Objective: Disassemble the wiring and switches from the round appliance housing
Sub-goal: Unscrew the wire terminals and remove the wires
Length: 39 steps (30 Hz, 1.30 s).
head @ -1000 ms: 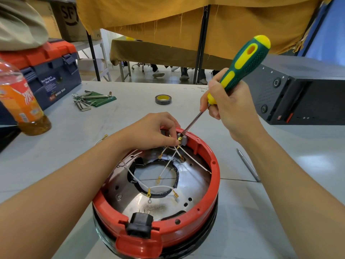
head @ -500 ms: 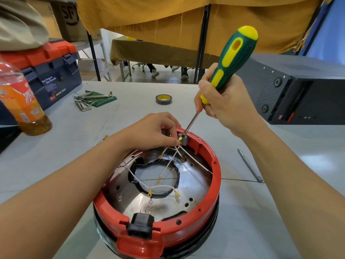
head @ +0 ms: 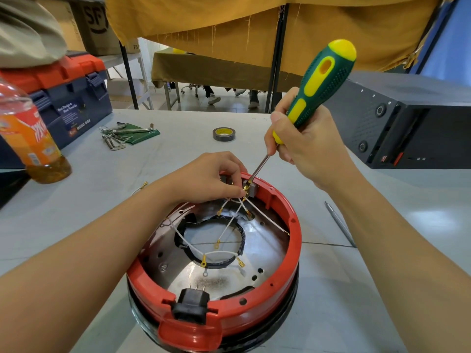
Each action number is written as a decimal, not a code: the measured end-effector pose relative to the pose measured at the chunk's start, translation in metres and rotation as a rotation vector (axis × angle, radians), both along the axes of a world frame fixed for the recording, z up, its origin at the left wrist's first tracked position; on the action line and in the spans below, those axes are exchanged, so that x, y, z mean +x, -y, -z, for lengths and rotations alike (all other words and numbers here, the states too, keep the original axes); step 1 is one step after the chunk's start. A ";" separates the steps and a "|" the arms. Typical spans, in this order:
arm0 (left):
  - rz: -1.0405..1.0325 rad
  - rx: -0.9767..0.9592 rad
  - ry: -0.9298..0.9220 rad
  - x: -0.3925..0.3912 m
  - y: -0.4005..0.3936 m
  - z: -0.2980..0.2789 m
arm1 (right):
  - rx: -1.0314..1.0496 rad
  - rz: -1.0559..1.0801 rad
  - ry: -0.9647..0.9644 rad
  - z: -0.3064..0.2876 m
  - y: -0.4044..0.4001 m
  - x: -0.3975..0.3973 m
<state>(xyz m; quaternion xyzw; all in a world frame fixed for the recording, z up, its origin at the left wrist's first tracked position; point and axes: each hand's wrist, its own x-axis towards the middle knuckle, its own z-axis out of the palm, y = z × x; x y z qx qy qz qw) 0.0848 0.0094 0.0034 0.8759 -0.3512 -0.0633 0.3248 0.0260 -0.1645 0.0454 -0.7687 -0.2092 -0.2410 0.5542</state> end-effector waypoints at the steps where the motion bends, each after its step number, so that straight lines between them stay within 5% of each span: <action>1: -0.002 0.000 -0.001 0.000 0.000 0.000 | -0.005 -0.005 0.001 0.000 -0.001 0.001; 7: -0.006 -0.003 -0.004 0.000 0.000 0.000 | 0.003 0.007 0.023 0.000 -0.004 0.006; 23: -0.005 -0.007 0.010 0.000 0.001 0.002 | 0.508 0.103 -0.244 0.016 0.017 0.032; 33: -0.008 -0.013 -0.005 -0.001 0.001 0.001 | 0.610 0.147 -0.355 0.021 0.021 0.045; 39: -0.001 -0.008 -0.009 -0.001 0.000 0.000 | 0.586 0.123 -0.257 0.022 0.020 0.035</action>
